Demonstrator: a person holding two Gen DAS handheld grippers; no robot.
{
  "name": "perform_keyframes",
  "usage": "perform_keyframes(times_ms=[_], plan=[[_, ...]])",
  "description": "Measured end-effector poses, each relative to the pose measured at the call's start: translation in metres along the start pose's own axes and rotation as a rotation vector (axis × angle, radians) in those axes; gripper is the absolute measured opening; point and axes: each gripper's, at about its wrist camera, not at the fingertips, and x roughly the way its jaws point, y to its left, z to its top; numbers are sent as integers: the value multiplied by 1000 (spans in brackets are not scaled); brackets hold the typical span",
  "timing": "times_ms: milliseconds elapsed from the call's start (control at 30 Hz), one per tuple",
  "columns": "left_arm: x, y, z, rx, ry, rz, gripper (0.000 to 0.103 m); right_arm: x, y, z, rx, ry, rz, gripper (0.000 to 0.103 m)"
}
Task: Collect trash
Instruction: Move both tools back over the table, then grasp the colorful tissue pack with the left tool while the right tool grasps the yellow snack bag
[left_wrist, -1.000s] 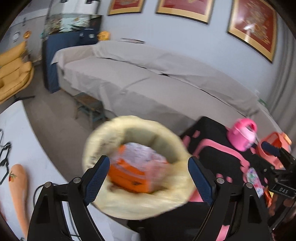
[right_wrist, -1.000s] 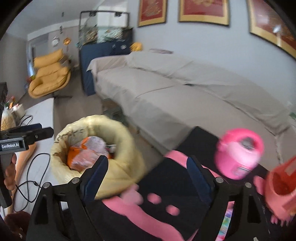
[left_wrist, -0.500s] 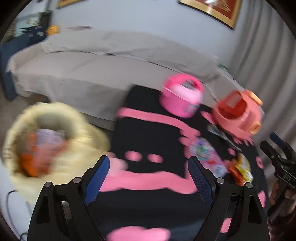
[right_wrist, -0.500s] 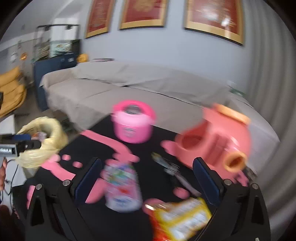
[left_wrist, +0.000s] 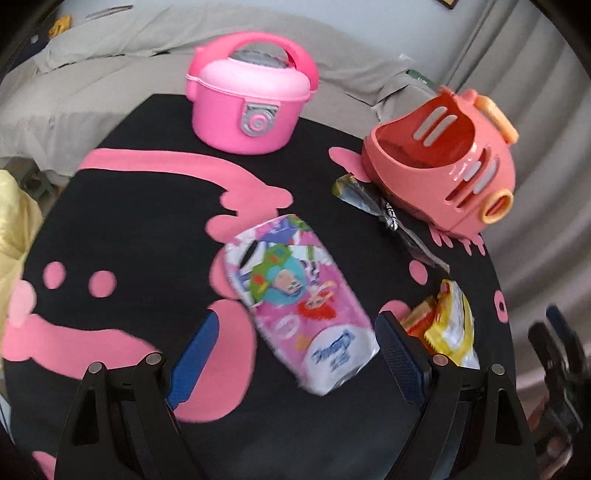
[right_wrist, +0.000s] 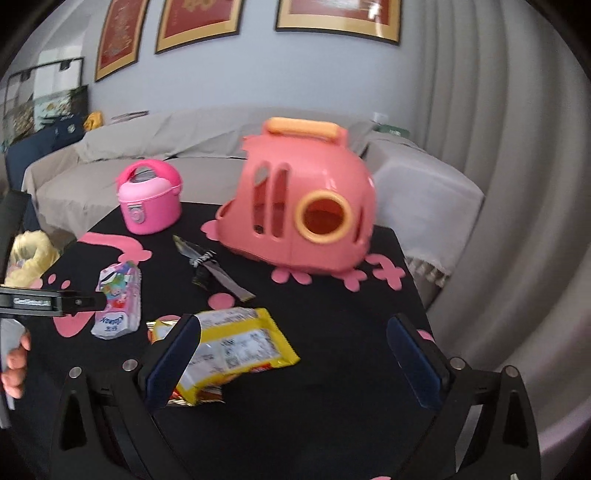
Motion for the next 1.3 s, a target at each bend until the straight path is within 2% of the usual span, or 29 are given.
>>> perform_keyframes(times_ms=[233,333,467,500,633,733,1033,1100,1133,1167,1200,1300], plan=[[25,-28,8,50,-35,103,85,2,-24,-10,102,4,-3,99],[26,-34,5,118,-65,163,62,4,-30,-11,139,10,9,100],[17,-27,-3,189,-63,151,34,8,-29,-14,176,26,58,100],[14,-24,-5,194,-56,145,32,11,-27,-14,182,40,76,100],[-6,-5,-16,193,-45,129,28,32,-16,-15,252,128,194,101],[-29,15,-23,173,-58,120,28,48,-5,-14,288,181,240,101],[-84,72,-37,88,-103,138,28,91,33,-5,300,273,235,99],[-92,85,-40,57,-107,138,28,95,44,-2,256,264,221,90],[-94,89,-41,47,-108,137,28,96,49,-1,232,259,214,77],[-97,95,-42,35,-109,138,28,97,54,0,200,255,205,60],[-100,100,-43,24,-110,138,28,97,61,2,157,255,199,53],[-108,110,-45,5,-126,142,28,93,69,5,116,256,223,45]])
